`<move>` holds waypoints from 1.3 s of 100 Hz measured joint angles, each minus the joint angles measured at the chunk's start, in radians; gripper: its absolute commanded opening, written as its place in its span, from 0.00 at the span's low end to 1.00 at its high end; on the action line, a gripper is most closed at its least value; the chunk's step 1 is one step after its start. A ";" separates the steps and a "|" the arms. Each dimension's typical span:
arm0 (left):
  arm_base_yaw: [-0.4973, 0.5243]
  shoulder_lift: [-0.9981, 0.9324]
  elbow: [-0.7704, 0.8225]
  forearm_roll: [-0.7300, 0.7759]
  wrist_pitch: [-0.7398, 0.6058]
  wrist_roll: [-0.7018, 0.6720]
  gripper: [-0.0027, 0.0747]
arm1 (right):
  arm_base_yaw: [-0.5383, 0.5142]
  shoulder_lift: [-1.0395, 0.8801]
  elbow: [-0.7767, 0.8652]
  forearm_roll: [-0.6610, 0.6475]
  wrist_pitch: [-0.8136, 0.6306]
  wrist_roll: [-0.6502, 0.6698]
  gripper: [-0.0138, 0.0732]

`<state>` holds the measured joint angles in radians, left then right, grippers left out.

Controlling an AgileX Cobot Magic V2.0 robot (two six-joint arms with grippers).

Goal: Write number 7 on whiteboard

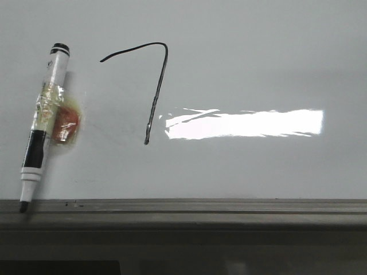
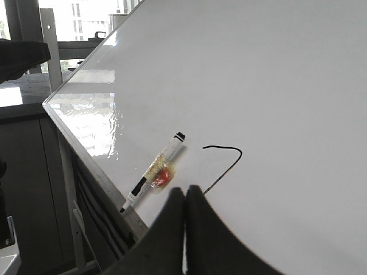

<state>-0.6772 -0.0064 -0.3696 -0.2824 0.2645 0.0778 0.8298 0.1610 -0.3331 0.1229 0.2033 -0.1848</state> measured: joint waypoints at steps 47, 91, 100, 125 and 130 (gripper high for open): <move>0.044 0.000 0.000 0.234 0.000 0.000 0.01 | 0.000 0.000 0.000 0.000 0.004 0.000 0.09; 0.436 0.000 0.171 0.282 0.000 -0.090 0.01 | 0.000 0.000 0.000 0.000 0.008 0.000 0.09; 0.498 0.000 0.228 0.275 0.000 -0.094 0.01 | 0.000 0.000 0.000 0.000 0.008 0.000 0.09; 0.591 0.000 0.366 0.260 -0.008 -0.170 0.01 | 0.000 0.000 0.000 0.000 0.010 0.000 0.09; 0.605 0.000 0.371 0.260 0.008 -0.197 0.01 | 0.000 0.000 0.000 0.000 0.010 0.000 0.09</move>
<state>-0.0719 -0.0064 0.0012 -0.0227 0.2727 -0.1195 0.8298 0.1610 -0.3331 0.1229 0.2130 -0.1852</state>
